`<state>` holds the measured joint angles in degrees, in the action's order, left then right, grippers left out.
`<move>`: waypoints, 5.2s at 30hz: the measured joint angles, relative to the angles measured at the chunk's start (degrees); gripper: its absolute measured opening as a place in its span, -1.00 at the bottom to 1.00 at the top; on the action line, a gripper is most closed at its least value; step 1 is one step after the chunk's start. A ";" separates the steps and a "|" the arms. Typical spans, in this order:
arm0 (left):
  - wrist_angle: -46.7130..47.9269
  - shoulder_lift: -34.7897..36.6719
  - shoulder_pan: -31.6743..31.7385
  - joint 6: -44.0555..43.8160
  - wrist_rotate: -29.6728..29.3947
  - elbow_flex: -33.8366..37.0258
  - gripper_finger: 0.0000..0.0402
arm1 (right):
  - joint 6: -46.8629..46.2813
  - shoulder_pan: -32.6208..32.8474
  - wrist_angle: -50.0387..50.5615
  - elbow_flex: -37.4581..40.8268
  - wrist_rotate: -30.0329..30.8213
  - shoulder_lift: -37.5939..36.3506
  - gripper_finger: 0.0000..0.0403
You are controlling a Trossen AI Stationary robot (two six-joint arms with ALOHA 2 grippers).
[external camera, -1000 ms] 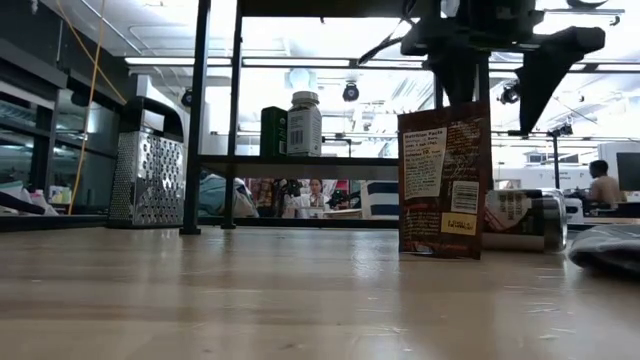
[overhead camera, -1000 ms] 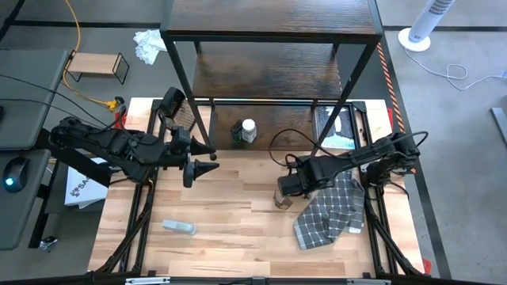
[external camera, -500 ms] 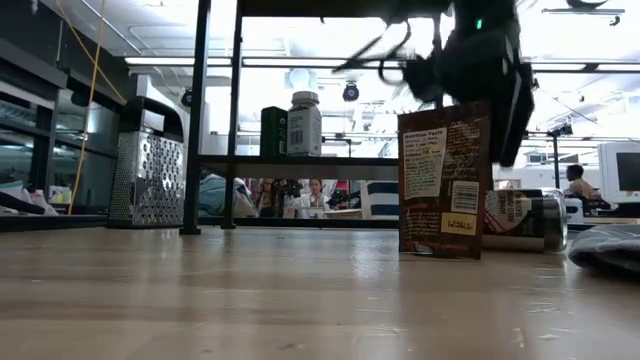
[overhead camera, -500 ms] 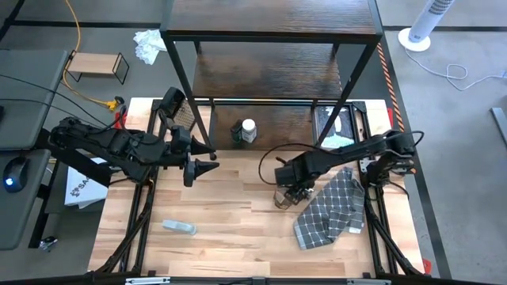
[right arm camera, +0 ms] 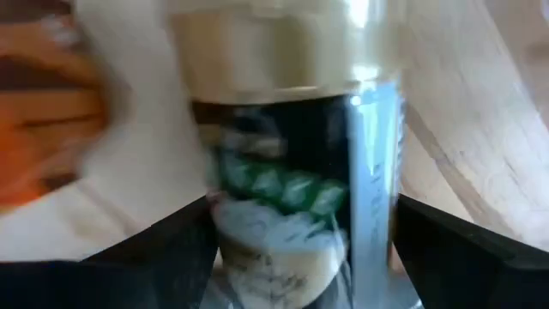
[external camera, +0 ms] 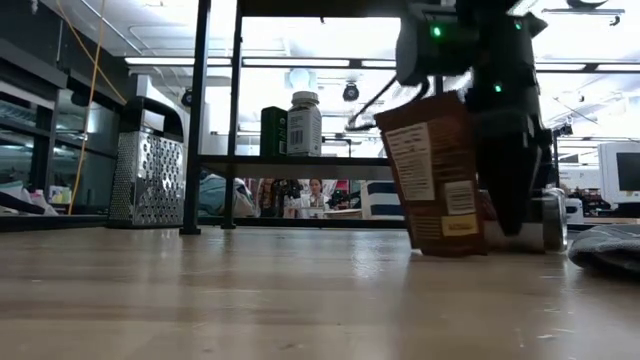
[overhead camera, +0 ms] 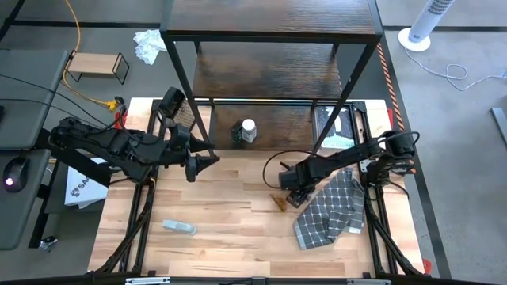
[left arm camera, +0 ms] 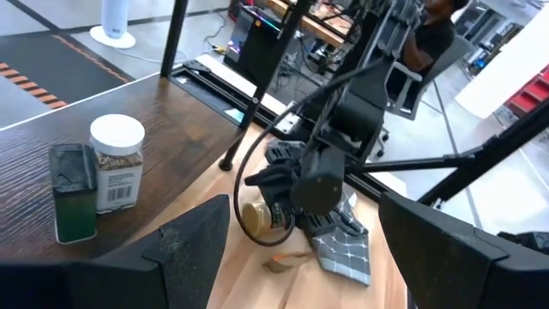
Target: Shelf spices
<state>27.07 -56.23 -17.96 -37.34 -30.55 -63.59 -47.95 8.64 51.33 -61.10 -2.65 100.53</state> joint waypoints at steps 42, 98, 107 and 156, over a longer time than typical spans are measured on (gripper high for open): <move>1.75 -19.37 -0.28 74.02 10.02 -19.34 0.46 | 10.07 4.46 -12.67 -33.33 -0.89 -10.84 0.31; 4.87 -8.48 -6.27 27.54 6.07 -22.69 0.46 | 18.50 2.51 -12.52 -33.31 -10.45 -9.44 0.31; 9.88 -11.42 -1.06 28.65 25.68 -22.67 0.64 | 18.43 1.44 -12.58 -33.31 -10.87 -9.46 0.31; 12.23 -21.10 -3.22 61.25 17.53 -22.64 0.92 | 17.03 -0.63 -20.97 -33.31 -17.33 -4.16 0.31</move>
<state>39.30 -77.33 -21.17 23.91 -13.02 -86.24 -30.92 8.02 30.36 -94.41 -19.99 96.37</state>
